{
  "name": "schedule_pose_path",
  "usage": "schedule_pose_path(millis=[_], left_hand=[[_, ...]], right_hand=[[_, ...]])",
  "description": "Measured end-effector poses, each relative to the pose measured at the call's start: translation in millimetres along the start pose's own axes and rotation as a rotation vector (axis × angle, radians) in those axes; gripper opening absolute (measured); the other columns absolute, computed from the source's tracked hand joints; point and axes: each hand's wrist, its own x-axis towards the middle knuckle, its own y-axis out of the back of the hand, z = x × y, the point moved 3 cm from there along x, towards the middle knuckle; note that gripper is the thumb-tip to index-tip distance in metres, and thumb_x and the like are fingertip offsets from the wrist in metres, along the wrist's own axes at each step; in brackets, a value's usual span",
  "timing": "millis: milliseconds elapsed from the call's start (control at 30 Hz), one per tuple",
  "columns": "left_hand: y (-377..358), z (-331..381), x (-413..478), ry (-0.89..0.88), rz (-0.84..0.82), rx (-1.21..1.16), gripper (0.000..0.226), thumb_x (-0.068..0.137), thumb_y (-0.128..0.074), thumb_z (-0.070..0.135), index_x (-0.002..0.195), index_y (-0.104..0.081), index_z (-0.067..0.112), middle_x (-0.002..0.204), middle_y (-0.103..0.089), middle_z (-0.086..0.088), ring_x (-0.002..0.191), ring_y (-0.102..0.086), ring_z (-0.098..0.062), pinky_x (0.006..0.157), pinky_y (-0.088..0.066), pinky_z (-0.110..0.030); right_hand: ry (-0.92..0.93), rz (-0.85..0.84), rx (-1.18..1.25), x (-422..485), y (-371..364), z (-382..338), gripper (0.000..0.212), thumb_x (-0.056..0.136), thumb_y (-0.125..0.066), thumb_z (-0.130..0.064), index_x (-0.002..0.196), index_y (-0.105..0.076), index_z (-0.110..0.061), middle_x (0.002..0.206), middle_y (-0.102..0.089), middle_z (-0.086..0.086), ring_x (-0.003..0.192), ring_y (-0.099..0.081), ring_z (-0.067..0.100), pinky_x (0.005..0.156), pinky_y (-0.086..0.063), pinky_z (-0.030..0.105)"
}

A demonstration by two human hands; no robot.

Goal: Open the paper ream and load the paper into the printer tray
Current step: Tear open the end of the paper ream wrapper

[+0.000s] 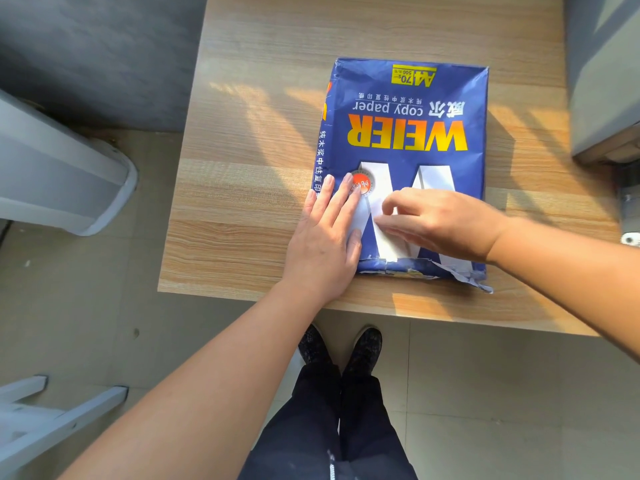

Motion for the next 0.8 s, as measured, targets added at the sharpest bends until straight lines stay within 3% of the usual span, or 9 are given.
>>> schedule_pose_path(millis=[100,233,467,800], left_hand=[[-0.9,0.2,-0.1,0.001,-0.006,0.013,0.06,0.103,-0.034,0.03,0.159,-0.024,0.014,0.17,-0.019,-0.004,0.158,-0.008,-0.027,0.129,-0.008,-0.044],[-1.6,0.2,-0.2,-0.015,-0.01,0.051,0.057,0.104,-0.033,0.03,0.159,-0.026,0.014,0.169,-0.021,-0.007,0.157,-0.011,-0.031,0.129,-0.011,-0.046],[2.1,3.1,3.7,0.009,-0.013,0.053,0.057,0.103,-0.026,0.032,0.156,-0.033,0.012,0.167,-0.027,-0.009,0.156,-0.018,-0.033,0.127,-0.017,-0.048],[2.4,4.9,4.1,0.014,-0.049,0.1,0.057,0.104,-0.026,0.033,0.157,-0.031,0.011,0.168,-0.023,-0.009,0.156,-0.016,-0.033,0.127,-0.016,-0.049]], right_hand=[[0.03,0.029,-0.112,-1.2,-0.3,-4.6,0.028,0.096,-0.043,0.002,0.093,-0.07,0.0,0.088,-0.065,0.017,0.064,-0.056,0.031,0.052,-0.05,0.041],[0.09,0.068,-0.191,4.2,-0.2,-10.7,0.022,0.09,-0.057,0.007,0.073,-0.059,-0.005,0.075,-0.057,0.013,0.058,-0.049,0.027,0.049,-0.047,0.039],[0.127,0.043,-0.187,1.6,4.1,-9.9,0.017,0.085,-0.061,0.006,0.072,-0.057,-0.005,0.074,-0.057,0.014,0.057,-0.051,0.029,0.043,-0.048,0.041],[-0.008,-0.009,-0.045,-15.3,15.9,-20.6,0.016,0.089,-0.051,-0.002,0.076,-0.061,-0.001,0.077,-0.059,0.017,0.059,-0.054,0.033,0.05,-0.054,0.047]])
